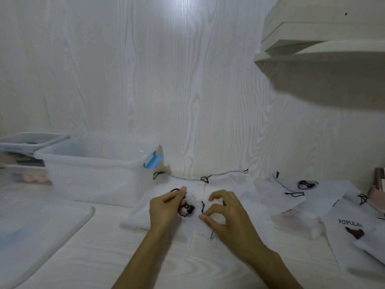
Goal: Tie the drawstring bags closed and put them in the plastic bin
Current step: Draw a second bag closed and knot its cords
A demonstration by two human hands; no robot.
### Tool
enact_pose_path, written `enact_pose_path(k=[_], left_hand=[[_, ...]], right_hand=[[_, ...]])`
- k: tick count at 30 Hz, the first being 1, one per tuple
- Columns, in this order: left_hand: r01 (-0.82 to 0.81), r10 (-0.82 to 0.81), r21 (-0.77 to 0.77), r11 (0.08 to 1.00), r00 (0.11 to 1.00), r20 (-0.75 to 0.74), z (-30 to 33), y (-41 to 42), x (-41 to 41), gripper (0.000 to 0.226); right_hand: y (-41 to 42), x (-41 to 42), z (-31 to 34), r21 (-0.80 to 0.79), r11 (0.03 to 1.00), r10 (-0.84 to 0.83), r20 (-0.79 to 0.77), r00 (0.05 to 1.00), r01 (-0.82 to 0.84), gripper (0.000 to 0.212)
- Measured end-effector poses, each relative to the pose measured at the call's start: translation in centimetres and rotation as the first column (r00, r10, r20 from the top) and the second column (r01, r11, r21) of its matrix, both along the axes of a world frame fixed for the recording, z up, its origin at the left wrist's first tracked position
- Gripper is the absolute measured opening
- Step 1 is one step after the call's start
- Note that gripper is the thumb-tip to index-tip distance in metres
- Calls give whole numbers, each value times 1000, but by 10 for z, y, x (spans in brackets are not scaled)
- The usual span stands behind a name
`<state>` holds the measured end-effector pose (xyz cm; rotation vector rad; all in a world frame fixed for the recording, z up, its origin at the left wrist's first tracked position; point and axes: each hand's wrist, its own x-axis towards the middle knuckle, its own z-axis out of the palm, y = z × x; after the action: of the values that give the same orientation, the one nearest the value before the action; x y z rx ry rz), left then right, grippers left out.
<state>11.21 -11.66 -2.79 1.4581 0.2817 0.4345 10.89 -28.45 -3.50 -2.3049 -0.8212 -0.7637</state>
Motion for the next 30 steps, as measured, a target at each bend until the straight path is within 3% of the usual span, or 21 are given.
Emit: enact_pose_path(k=[5, 7, 9, 12, 18, 22, 25, 30], left_hand=[[119, -111, -147, 982, 992, 58, 6, -9, -7, 13], [136, -123, -167, 977, 989, 86, 7, -11, -8, 16], [117, -91, -226, 967, 989, 119, 7, -9, -7, 14], [91, -51, -283, 955, 988, 146, 7, -8, -6, 13], [-139, 152, -509, 849, 988, -16, -4, -1, 7, 13], [-97, 179, -578, 811, 980, 87, 1, 0, 8, 17], [112, 20, -512, 851, 969, 246, 12, -4, 3, 24], [190, -162, -75, 979, 945, 283, 22, 0, -4, 24]], right_hand=[[8, -4, -2, -20, 999, -44, 87, 995, 46, 25], [7, -5, -2, 52, 996, -70, -67, 995, 74, 25], [2, -3, 0, 242, 964, -38, -296, 954, 114, 25], [-4, 3, -4, 408, 895, 9, -422, 907, 181, 32], [-3, 18, -11, 368, 860, -124, -521, 845, 353, 23], [3, 17, -11, 296, 883, -170, -522, 836, 365, 35], [2, 18, -14, 252, 896, -182, -544, 819, 366, 28], [-3, 13, -9, 182, 930, -143, -623, 769, 320, 30]])
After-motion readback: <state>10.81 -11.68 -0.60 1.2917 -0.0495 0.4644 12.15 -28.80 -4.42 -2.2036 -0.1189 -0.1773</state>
